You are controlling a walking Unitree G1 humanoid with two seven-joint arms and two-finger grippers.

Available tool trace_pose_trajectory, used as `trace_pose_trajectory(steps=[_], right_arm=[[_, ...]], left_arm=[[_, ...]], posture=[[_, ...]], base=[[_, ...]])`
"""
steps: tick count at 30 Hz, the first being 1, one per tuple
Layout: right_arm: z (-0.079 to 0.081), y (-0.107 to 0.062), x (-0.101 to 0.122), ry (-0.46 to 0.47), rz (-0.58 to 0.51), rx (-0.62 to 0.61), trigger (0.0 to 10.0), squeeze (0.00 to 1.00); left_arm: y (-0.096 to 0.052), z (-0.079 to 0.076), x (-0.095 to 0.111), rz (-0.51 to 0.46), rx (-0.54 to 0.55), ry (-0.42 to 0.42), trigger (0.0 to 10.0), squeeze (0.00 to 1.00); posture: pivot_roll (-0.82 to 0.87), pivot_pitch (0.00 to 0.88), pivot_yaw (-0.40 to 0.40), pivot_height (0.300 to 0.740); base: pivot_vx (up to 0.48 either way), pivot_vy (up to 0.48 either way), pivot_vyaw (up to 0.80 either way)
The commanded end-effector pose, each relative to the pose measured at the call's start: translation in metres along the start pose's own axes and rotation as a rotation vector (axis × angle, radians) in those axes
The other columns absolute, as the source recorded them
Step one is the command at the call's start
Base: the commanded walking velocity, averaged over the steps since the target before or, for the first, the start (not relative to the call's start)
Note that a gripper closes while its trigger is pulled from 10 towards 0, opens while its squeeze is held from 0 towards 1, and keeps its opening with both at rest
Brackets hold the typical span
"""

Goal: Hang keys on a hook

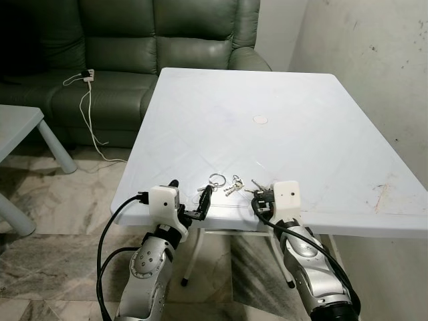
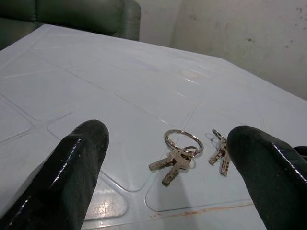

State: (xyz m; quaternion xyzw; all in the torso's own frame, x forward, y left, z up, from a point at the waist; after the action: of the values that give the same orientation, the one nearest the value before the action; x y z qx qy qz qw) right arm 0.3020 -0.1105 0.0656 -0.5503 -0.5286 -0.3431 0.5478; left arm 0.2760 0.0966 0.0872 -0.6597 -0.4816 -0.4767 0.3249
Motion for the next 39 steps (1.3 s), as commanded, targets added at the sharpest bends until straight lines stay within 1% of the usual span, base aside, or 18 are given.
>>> trace_pose_trajectory(steps=[1, 2, 3, 4, 5, 6, 7, 8, 9, 17, 30, 31, 33, 34, 36, 37, 38, 39], right_arm=[[-0.003, 0.002, 0.000, -0.006, 0.009, -0.013, 4.5, 0.00], [-0.004, 0.002, 0.000, -0.010, 0.007, -0.017, 3.2, 0.00], [-0.004, 0.002, 0.000, -0.012, 0.006, -0.021, 3.1, 0.00], [-0.006, 0.001, 0.000, -0.013, 0.005, -0.025, 2.4, 0.00], [-0.006, 0.001, 0.000, -0.015, 0.005, -0.030, 2.6, 0.00], [-0.007, 0.001, 0.000, -0.015, 0.006, -0.033, 3.6, 0.00], [-0.008, 0.001, -0.001, -0.015, 0.006, -0.034, 3.6, 0.00], [-0.009, 0.001, -0.001, -0.015, 0.001, -0.034, 7.7, 0.00], [-0.011, 0.000, -0.001, -0.025, -0.007, -0.039, 9.9, 0.00], [-0.015, -0.002, -0.004, -0.034, -0.009, -0.041, 10.0, 0.00], [-0.013, -0.005, -0.008, -0.030, 0.000, -0.015, 10.0, 0.00], [-0.013, -0.005, -0.008, -0.027, -0.003, -0.011, 9.2, 0.00], [-0.013, -0.006, -0.009, -0.028, -0.001, -0.011, 9.1, 0.00], [-0.013, -0.006, -0.009, -0.028, -0.001, -0.011, 8.2, 0.00], [-0.013, -0.006, -0.009, -0.029, -0.003, -0.011, 8.4, 0.00], [-0.014, -0.006, -0.009, -0.029, -0.003, -0.011, 7.4, 0.00], [-0.014, -0.006, -0.009, -0.029, -0.005, -0.010, 7.4, 0.00], [-0.015, -0.006, -0.008, -0.030, -0.007, -0.011, 6.4, 0.00]], left_arm=[[0.003, -0.005, 0.004, -0.014, -0.006, -0.004, 10.0, 0.00], [0.003, -0.005, 0.004, -0.014, -0.006, -0.004, 10.0, 0.00], [0.003, -0.005, 0.004, -0.014, -0.006, -0.004, 10.0, 0.00], [0.003, -0.005, 0.004, -0.014, -0.006, -0.004, 10.0, 0.00], [0.003, -0.005, 0.004, -0.014, -0.006, -0.004, 10.0, 0.00], [0.003, -0.005, 0.004, -0.014, -0.006, -0.004, 10.0, 0.00], [0.003, -0.005, 0.004, -0.014, -0.006, -0.004, 10.0, 0.00], [0.003, -0.005, 0.003, -0.014, -0.006, -0.004, 10.0, 0.00], [0.003, -0.005, 0.004, -0.014, -0.006, -0.004, 10.0, 0.00], [0.003, -0.006, 0.004, -0.015, -0.007, -0.004, 10.0, 0.00], [0.003, -0.006, 0.004, -0.015, -0.009, 0.000, 10.0, 0.00], [0.004, -0.006, 0.004, -0.015, -0.009, 0.000, 10.0, 0.00], [0.004, -0.006, 0.004, -0.015, -0.009, 0.000, 10.0, 0.00], [0.004, -0.006, 0.004, -0.015, -0.009, 0.000, 10.0, 0.00], [0.004, -0.006, 0.004, -0.015, -0.010, 0.001, 10.0, 0.00], [0.004, -0.006, 0.004, -0.016, -0.010, 0.001, 10.0, 0.00], [0.004, -0.006, 0.004, -0.015, -0.010, 0.001, 10.0, 0.00], [0.004, -0.006, 0.004, -0.016, -0.010, 0.001, 10.0, 0.00]], posture=[[0.03, 0.015, -0.076, 0.740], [0.03, 0.015, -0.076, 0.740], [0.03, 0.014, -0.076, 0.740], [0.03, 0.013, -0.076, 0.740], [0.03, 0.013, -0.075, 0.740], [0.03, 0.015, -0.074, 0.740], [0.03, 0.015, -0.074, 0.740], [0.03, 0.013, -0.074, 0.740], [0.03, 0.015, -0.075, 0.740], [0.03, 0.015, -0.073, 0.740], [0.03, 0.010, -0.071, 0.740], [0.03, 0.010, -0.071, 0.740], [0.03, 0.009, -0.071, 0.740], [0.03, 0.009, -0.071, 0.740], [0.03, 0.008, -0.071, 0.740], [0.03, 0.008, -0.071, 0.740], [0.03, 0.009, -0.071, 0.740], [0.03, 0.008, -0.071, 0.740]], base=[[0.000, 0.000, 0.00], [0.000, 0.000, 0.00], [0.000, 0.000, 0.00], [0.000, 0.000, 0.00], [0.000, 0.000, 0.00], [0.000, 0.000, 0.00], [0.000, 0.000, 0.00], [0.000, 0.000, 0.00], [0.000, 0.000, 0.00], [0.000, 0.000, 0.00], [0.000, 0.000, 0.00], [0.000, 0.000, 0.00], [0.000, 0.000, 0.00], [0.000, 0.000, 0.00], [0.000, 0.000, 0.00], [0.000, 0.000, 0.00], [0.000, 0.000, 0.00], [0.000, 0.000, 0.00]])
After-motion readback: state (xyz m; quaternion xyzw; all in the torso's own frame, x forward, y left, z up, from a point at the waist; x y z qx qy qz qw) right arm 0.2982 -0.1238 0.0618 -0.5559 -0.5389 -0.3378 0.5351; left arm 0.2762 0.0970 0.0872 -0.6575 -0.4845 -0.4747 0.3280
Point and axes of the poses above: a point about 5 cm out from each wrist's last joint towards the gripper, its own y axis pointing out of the wrist towards the gripper, its own x axis along the axis of the wrist's last joint, z = x × y, the point moved 1 cm from there along y, pointing out of the wrist towards the gripper, and after that the axes turned 10 degrees about -y, right-handed, at the moved point
